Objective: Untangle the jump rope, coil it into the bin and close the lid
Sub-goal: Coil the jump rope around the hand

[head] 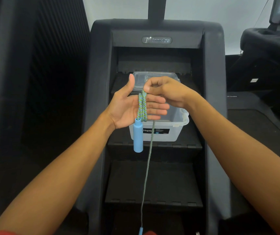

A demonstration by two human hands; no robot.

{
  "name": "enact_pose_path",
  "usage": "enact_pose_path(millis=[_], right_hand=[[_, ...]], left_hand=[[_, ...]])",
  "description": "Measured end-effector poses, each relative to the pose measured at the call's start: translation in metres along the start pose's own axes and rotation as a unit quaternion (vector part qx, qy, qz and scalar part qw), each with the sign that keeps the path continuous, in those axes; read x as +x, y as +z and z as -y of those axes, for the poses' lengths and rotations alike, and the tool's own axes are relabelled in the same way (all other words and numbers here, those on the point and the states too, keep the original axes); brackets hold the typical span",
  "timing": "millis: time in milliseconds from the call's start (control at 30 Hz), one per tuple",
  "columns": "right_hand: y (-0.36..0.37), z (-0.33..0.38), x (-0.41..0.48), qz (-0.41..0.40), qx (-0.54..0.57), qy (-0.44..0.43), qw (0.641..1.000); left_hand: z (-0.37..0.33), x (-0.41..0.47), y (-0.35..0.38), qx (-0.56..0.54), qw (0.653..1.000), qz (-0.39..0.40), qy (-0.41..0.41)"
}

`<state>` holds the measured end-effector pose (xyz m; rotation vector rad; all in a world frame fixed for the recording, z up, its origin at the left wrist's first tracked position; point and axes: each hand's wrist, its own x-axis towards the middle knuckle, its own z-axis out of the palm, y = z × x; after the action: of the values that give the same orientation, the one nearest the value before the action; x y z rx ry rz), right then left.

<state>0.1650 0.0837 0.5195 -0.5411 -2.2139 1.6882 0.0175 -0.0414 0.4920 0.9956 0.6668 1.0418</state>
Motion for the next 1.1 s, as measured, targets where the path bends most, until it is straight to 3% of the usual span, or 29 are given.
enact_pose_path(millis=[100,200,600,767,1100], right_hand=[[0.004,-0.014,-0.004,0.036,0.085,0.031,0.995],[0.015,-0.031,-0.005,0.024,0.101,0.061,0.993],[0.032,-0.033,-0.017,0.131,-0.157,0.140,0.969],[0.027,-0.010,-0.015,0.157,-0.169,0.136,0.964],[0.018,0.022,-0.011,0.084,-0.227,0.071,0.968]], left_hand=[[-0.002,0.001,0.005,-0.004,1.000,0.018,0.017],[-0.005,0.004,0.005,0.005,0.999,0.003,0.050],[-0.002,0.002,-0.018,0.014,0.993,-0.096,0.062],[0.006,0.002,-0.019,0.036,0.991,-0.124,0.030],[0.018,0.004,-0.010,0.076,0.994,-0.077,0.004]])
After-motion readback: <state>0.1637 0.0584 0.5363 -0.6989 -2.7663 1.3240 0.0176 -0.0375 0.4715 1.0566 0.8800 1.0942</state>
